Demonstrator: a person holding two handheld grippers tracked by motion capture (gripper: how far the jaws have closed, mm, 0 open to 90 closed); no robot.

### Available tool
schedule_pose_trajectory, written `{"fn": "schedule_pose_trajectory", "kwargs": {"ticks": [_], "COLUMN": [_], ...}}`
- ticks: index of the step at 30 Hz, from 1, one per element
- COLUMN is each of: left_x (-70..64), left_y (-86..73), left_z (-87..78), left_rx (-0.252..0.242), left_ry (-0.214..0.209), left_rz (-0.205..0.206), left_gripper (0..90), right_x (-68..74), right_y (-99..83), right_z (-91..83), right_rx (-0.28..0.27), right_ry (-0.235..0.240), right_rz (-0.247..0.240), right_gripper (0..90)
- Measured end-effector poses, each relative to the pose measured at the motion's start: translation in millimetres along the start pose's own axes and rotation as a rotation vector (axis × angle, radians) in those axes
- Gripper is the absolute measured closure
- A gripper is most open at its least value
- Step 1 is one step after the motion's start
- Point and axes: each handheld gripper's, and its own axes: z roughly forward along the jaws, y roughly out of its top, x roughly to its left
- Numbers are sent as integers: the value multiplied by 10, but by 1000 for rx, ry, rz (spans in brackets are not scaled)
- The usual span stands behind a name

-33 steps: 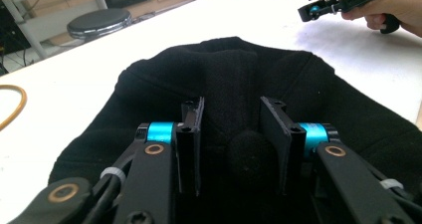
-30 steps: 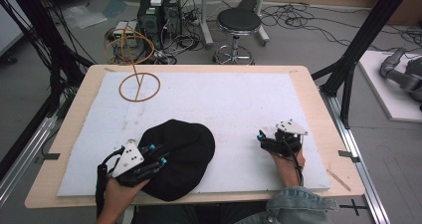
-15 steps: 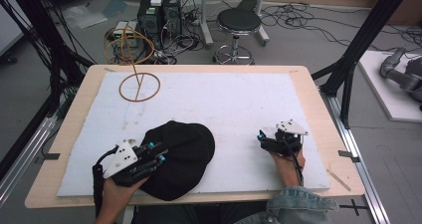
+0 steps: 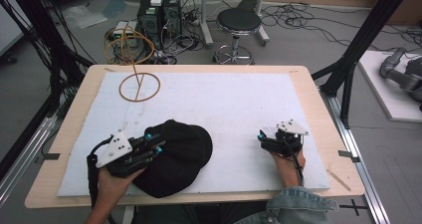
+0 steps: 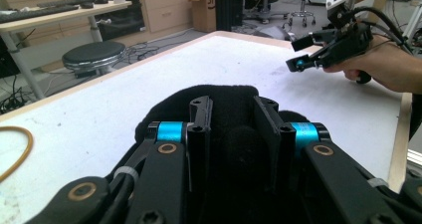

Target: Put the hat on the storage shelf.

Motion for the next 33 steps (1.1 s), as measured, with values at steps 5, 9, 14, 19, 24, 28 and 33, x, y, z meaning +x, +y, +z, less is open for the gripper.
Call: {"fn": "schedule_pose_trajectory", "kwargs": {"ticks": [5, 9, 14, 19, 24, 28, 33], "left_x": [50, 76, 109, 145, 216, 283, 370], "left_y": [75, 118, 178, 252, 369, 497, 677], "left_z": [-6, -12, -22, -20, -26, -29, -38], "left_rx": [-15, -25, -42, -63, -85, -107, -135], "left_ry": [-5, -1, 2, 8, 15, 26, 43], "left_rz": [5, 3, 4, 8, 16, 30, 55], "left_gripper": [696, 696, 696, 697, 697, 697, 697], "right_x": [1, 1, 2, 1, 1, 2, 0], "right_y": [0, -1, -1, -2, -2, -2, -3], "right_z": [-2, -3, -3, -3, -2, -2, -3], "right_rx": [3, 2, 3, 2, 4, 5, 4], "right_ry": [-1, -1, 1, -1, 0, 0, 0], "right_rz": [3, 2, 7, 1, 6, 7, 7], "right_gripper": [142, 142, 142, 142, 142, 142, 142]}}
